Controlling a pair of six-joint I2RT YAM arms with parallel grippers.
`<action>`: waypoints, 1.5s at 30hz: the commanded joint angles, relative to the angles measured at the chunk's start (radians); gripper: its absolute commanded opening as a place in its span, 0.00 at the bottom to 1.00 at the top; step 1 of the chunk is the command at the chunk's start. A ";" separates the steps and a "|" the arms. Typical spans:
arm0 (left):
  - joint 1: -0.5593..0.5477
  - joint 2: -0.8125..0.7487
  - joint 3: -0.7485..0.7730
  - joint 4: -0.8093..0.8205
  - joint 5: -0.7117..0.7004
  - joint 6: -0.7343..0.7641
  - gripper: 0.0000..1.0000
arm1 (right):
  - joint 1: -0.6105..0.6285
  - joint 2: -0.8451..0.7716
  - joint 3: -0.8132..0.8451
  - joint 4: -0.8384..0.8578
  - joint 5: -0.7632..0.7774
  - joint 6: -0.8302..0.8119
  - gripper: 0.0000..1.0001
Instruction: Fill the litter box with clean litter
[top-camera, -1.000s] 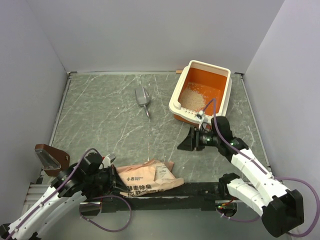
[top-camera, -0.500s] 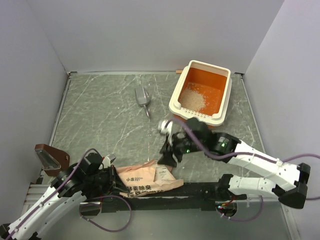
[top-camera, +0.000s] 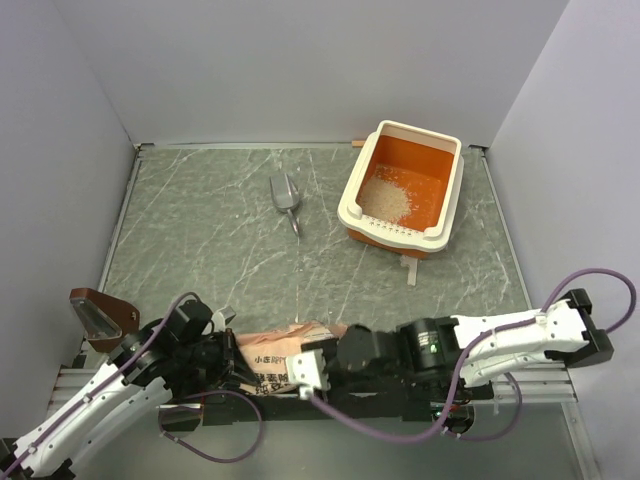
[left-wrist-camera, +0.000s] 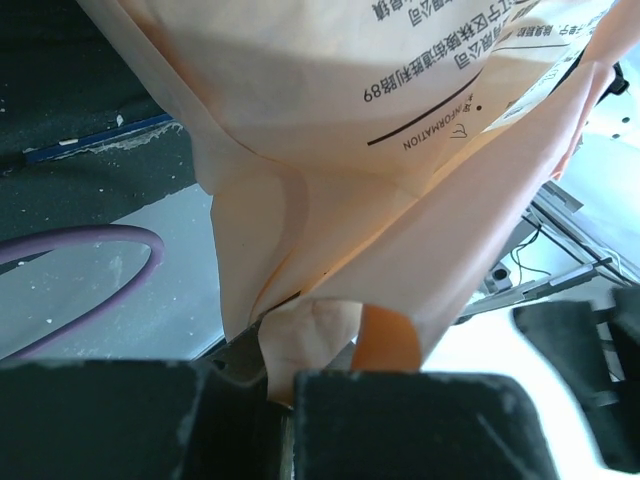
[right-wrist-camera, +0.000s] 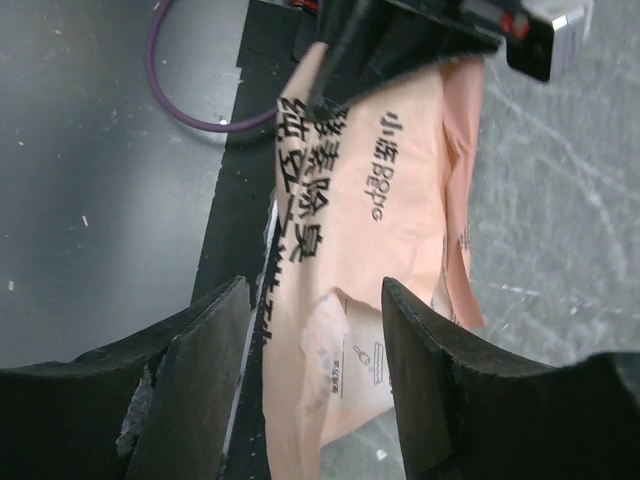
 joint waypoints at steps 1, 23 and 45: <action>-0.005 0.025 0.040 -0.016 0.048 0.033 0.01 | 0.106 0.078 0.030 0.043 0.221 -0.083 0.63; -0.005 -0.038 0.068 -0.087 0.029 0.024 0.01 | 0.212 0.218 -0.008 0.123 0.287 -0.045 0.63; -0.005 0.037 0.076 -0.035 0.049 0.050 0.01 | 0.147 0.286 -0.160 0.262 0.356 -0.066 0.63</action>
